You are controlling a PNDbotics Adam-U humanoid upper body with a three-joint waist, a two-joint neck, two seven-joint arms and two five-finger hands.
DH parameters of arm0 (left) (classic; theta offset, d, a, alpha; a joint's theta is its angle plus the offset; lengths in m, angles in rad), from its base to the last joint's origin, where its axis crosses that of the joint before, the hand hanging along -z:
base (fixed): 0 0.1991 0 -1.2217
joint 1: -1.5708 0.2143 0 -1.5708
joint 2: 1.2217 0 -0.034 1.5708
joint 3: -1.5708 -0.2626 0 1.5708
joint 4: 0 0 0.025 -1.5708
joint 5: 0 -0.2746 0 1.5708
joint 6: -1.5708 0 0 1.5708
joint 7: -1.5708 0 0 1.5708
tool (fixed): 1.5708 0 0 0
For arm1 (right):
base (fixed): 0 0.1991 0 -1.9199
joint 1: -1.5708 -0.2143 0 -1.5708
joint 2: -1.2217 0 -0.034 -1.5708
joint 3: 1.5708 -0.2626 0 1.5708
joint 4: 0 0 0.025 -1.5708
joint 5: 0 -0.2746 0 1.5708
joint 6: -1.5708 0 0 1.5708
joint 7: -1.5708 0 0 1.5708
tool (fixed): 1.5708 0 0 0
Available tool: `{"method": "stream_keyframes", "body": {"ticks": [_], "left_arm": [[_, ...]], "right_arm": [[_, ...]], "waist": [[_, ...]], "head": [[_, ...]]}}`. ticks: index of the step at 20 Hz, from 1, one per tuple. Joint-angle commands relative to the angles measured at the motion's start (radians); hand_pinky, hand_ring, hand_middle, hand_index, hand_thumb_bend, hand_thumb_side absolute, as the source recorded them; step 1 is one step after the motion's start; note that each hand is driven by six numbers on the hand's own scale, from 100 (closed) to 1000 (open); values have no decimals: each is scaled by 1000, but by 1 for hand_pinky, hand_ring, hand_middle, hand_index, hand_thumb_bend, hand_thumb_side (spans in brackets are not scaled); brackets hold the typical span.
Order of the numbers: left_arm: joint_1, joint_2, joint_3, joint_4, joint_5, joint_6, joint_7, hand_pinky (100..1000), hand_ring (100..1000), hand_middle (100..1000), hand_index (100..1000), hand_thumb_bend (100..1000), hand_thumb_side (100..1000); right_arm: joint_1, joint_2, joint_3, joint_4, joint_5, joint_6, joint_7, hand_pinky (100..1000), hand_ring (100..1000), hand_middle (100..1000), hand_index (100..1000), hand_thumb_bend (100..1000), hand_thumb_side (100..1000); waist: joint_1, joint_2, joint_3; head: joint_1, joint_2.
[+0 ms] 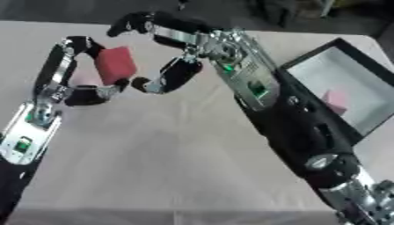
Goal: Pick up the objects with one hand, pass them to the other hand, and then place them into the box on the other side of the table.
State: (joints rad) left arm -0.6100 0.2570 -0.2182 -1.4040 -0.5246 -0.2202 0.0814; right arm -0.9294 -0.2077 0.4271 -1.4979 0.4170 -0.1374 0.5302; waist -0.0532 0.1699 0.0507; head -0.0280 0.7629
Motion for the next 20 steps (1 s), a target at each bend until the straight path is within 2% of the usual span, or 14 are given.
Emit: {"method": "stream_keyframes", "body": {"ticks": [1,5,12,20], "left_arm": [[-24,0,2,-27,9,4,-5,685,454,379,467,100,100],[-25,-7,-2,-39,12,8,-12,686,454,379,467,100,100],[-27,-17,-4,-57,6,10,-18,684,455,380,468,100,100],[-27,-23,-9,-65,-19,2,-12,684,456,381,468,100,100]], "right_arm": [[-21,6,-2,2,24,3,-17,952,967,918,908,316,100],[-20,18,-2,20,55,10,-41,951,964,914,907,308,100],[-18,41,3,63,82,29,-67,956,962,906,907,205,100],[-20,52,-1,87,110,66,-106,954,954,875,905,187,100]], "waist": [[6,-21,2],[6,-20,4],[8,-16,10],[11,-12,16]], "head": [[0,5],[-1,7],[-5,7],[-16,3]]}}
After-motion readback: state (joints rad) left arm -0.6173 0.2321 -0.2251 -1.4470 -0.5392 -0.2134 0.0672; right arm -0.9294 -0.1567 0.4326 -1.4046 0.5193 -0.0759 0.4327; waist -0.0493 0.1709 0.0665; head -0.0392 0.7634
